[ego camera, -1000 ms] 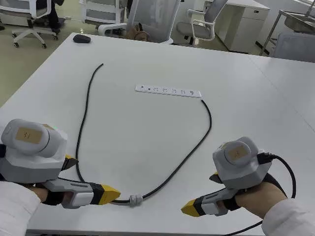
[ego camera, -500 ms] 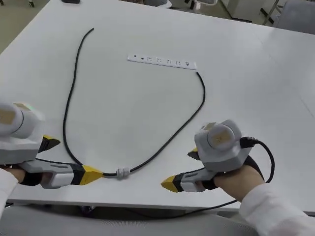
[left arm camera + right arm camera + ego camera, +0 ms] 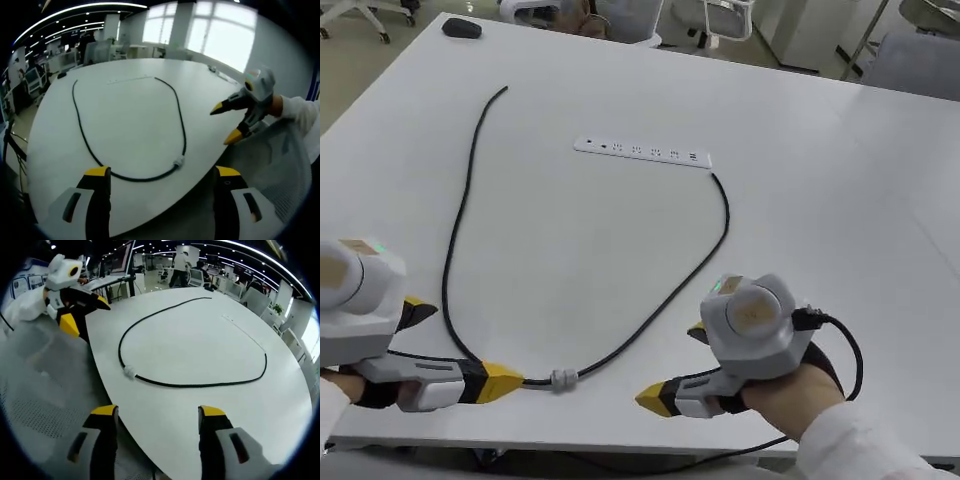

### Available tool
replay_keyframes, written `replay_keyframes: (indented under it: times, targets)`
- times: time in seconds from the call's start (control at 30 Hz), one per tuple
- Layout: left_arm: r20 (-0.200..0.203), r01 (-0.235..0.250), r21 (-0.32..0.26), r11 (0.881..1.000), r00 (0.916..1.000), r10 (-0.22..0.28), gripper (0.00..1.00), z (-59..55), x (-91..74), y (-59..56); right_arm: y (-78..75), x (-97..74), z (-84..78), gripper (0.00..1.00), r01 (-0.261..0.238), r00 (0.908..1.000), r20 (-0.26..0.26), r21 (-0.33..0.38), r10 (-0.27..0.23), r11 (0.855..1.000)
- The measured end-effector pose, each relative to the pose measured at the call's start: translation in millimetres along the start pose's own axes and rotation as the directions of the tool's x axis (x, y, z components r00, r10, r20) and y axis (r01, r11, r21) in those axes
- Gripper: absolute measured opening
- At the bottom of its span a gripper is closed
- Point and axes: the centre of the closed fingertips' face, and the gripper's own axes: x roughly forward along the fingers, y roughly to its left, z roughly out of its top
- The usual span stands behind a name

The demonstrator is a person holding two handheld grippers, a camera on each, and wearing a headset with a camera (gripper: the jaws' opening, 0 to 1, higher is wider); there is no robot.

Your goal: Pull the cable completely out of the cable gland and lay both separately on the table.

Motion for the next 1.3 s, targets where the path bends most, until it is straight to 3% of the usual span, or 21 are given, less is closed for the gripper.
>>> replay_keyframes:
  times: [0.23,0.53,0.73,0.83,0.93,1.1,1.23,1.3]
  targets:
    - [0.019,-0.004,-0.009,1.000,0.9998,0.004,0.84,3.1,-1.6,1.3,1.5,-0.2,6.8,0.69,0.002,0.9997,0.025,-0.021,-0.002,1.000]
    - [0.003,0.007,0.021,1.000,1.0000,-0.007,0.84,1.3,-0.3,-2.2,1.9,-2.7,15.8,0.68,0.008,0.9985,0.054,-0.051,-0.005,0.999]
    - [0.012,0.002,0.029,1.000,0.9999,-0.002,0.84,4.9,-0.9,0.1,8.5,-3.8,31.3,0.67,-0.039,0.9933,0.108,-0.041,0.043,0.998]
    - [0.009,0.007,0.037,0.999,0.9999,-0.007,0.84,4.7,-0.6,-1.0,13.4,-1.7,41.6,0.65,-0.071,0.9884,0.129,-0.079,0.080,0.994]
    - [0.003,0.012,0.043,0.999,0.9999,-0.012,0.84,3.5,-0.4,-2.5,16.6,1.8,49.7,0.65,-0.090,0.9853,0.128,-0.177,0.113,0.980]
    - [0.012,0.011,0.045,0.999,0.9999,-0.012,0.83,5.4,-1.5,-2.2,23.9,9.7,53.5,0.65,-0.132,0.9789,0.115,-0.277,0.169,0.952]
    - [0.014,0.009,0.040,0.999,0.9999,-0.009,0.83,5.5,-1.8,-1.6,31.7,24.2,48.4,0.61,-0.166,0.9749,0.077,-0.377,0.209,0.911]
    - [0.017,0.009,0.039,0.999,0.9998,-0.010,0.83,6.0,-2.0,-1.8,33.3,33.7,45.9,0.58,-0.176,0.9727,0.069,-0.403,0.222,0.898]
